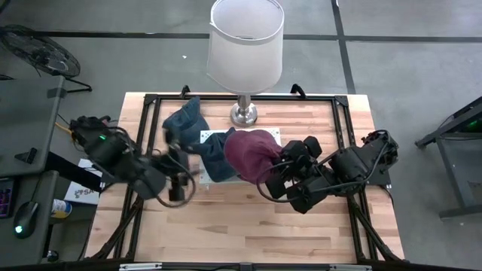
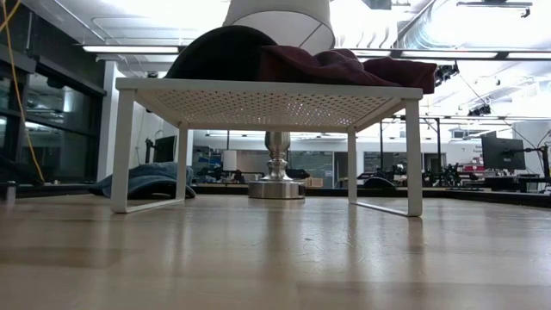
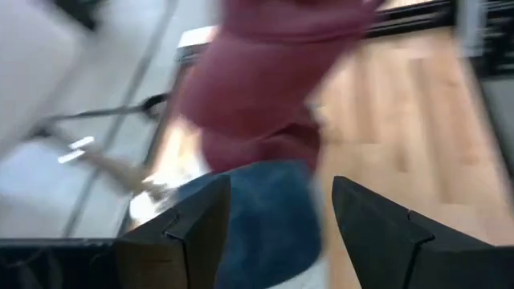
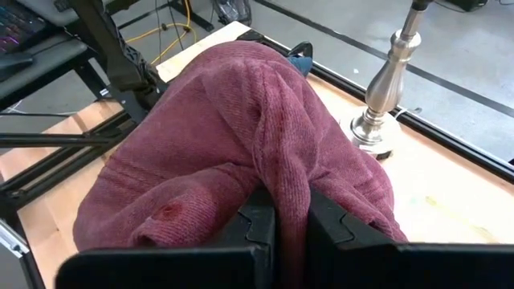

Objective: Pick & Place hat
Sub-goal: Stack the red cap on top of the other red cap on the shelf

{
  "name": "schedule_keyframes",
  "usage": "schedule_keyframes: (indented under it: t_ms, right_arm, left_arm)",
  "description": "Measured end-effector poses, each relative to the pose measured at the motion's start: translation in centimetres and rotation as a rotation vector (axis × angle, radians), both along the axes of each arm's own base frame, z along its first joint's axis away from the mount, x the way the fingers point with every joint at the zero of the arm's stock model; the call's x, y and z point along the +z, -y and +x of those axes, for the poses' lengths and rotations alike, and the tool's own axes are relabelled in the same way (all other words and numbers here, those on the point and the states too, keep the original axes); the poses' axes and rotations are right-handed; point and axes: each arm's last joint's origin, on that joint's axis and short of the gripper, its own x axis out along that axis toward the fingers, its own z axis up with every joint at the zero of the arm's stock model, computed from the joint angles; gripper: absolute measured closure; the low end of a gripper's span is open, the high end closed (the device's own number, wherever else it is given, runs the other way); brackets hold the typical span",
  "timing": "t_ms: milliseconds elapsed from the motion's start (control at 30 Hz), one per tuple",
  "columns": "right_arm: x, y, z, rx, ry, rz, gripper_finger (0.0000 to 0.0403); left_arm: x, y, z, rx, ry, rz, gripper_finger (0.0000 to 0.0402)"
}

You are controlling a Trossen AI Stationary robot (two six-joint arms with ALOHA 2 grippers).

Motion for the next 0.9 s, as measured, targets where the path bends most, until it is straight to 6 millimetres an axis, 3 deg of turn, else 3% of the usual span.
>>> schedule_keyframes:
  t_ms: [133,333,600,767,900]
  right_arm:
    - [0.0,0.2,0.1,-0.005,-0.003,0.002,0.0382]
    - [0.0,0.3,0.1,-0.011,0.001,-0.011,0.0382]
    - [0.0,0.3,0.2,-0.008,-0.002,-0.03,0.0382]
    - [0.1,1.0,0.4,-0.037,0.005,-0.034,0.0382]
    - [-0.1,1.6,0.9,-0.072,0.01,-0.027,0.0382]
  left_arm:
    - [-2.4,1.5,2.9,-0.168,-0.001,-0.052,0.0186]
    - [-5.3,0.1,4.2,-0.193,0.001,-0.085,0.0206]
    - [-6.8,-3.7,0.9,-0.027,0.093,-0.2,0.0249]
    - [-7.8,-5.7,-1.7,0.142,0.254,-0.307,0.0267]
    - [-9.4,-6.7,-2.3,0.283,0.357,-0.407,0.0285]
